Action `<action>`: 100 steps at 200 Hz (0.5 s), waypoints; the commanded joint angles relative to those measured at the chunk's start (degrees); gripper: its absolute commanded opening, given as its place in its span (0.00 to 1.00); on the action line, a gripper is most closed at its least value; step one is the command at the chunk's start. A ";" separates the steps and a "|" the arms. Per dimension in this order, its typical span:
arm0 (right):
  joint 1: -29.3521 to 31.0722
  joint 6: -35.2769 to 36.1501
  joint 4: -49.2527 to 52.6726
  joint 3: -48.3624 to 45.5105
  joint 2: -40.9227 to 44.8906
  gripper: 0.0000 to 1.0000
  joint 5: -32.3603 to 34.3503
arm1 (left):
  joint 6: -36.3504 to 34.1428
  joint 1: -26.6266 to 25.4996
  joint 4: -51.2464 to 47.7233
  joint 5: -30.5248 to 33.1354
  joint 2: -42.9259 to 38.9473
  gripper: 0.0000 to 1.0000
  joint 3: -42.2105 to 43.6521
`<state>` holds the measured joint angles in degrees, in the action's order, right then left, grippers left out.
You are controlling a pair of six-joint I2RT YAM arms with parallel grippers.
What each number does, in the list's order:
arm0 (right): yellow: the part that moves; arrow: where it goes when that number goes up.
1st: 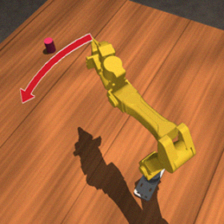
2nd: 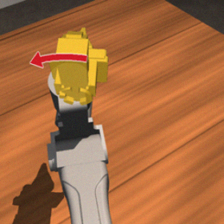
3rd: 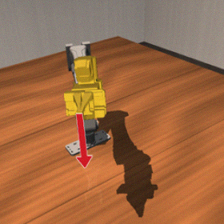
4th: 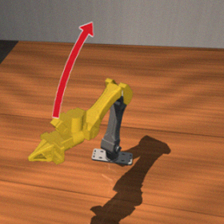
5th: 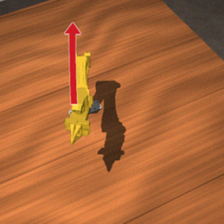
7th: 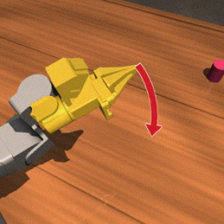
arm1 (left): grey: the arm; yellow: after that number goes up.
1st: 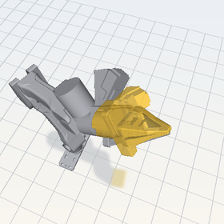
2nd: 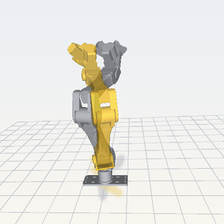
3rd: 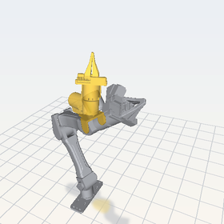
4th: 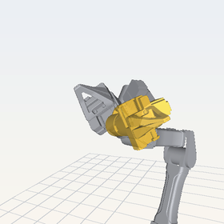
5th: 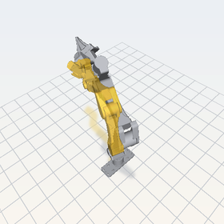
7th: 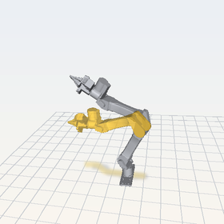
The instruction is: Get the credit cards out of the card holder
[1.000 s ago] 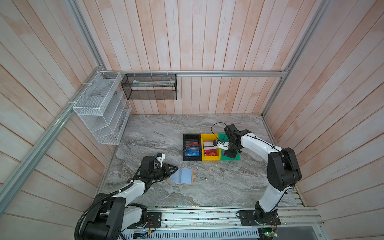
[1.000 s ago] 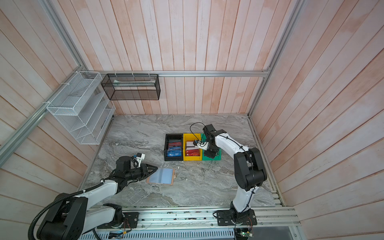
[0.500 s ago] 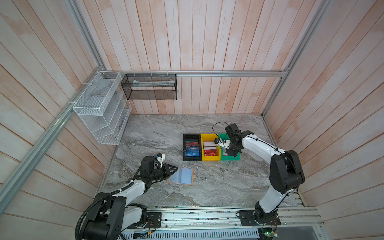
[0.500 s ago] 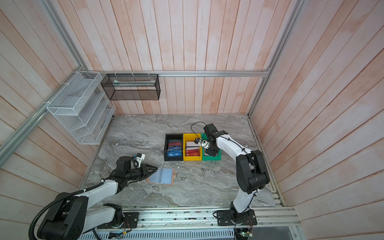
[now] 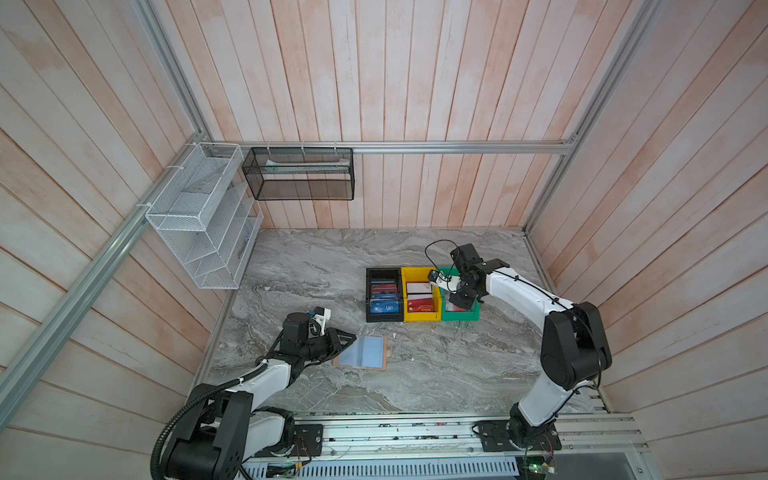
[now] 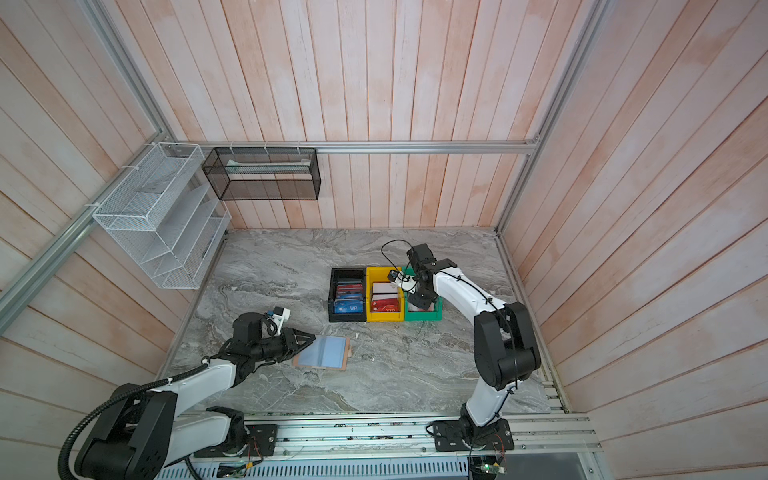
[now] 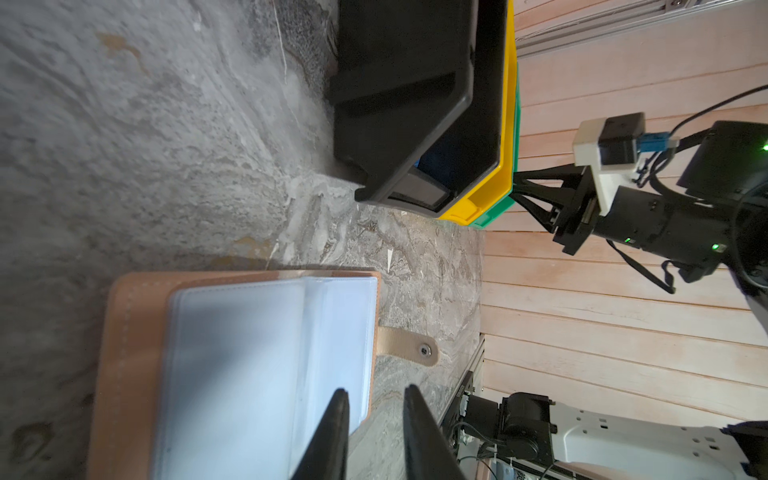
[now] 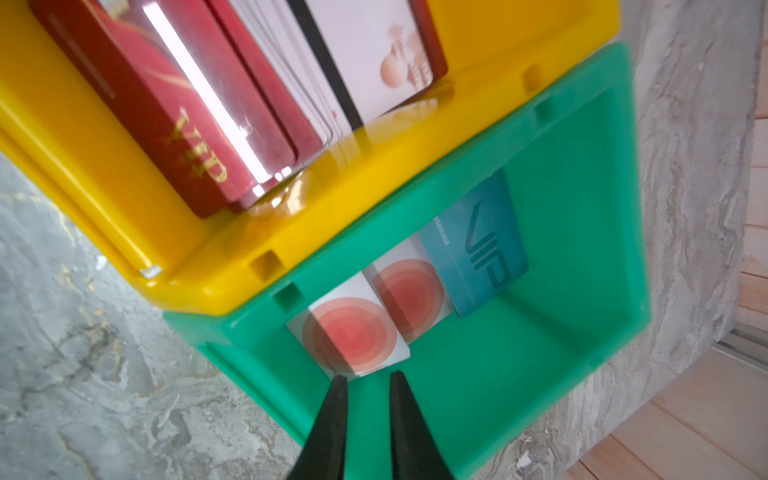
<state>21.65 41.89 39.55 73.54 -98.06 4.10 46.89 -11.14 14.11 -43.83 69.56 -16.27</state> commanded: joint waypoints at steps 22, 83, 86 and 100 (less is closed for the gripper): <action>-3.67 -14.71 -6.53 -3.15 11.86 0.32 -19.07 | -2.04 0.34 -2.78 3.12 -2.55 0.27 -2.52; -17.32 -34.28 -34.05 -27.90 34.94 0.98 -26.59 | -12.75 0.42 -19.16 17.19 -9.06 0.35 -14.98; -18.25 -35.15 -35.68 -29.11 36.11 0.98 -26.07 | -13.45 0.49 -20.18 18.39 -9.14 0.36 -15.80; -21.70 -37.90 -42.04 -34.14 41.27 0.98 -21.25 | -16.85 0.67 -24.28 24.83 -9.81 0.42 -19.55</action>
<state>4.54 13.15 12.03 45.74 -63.07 -19.62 38.46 -11.07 -0.99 -30.94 61.36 -30.20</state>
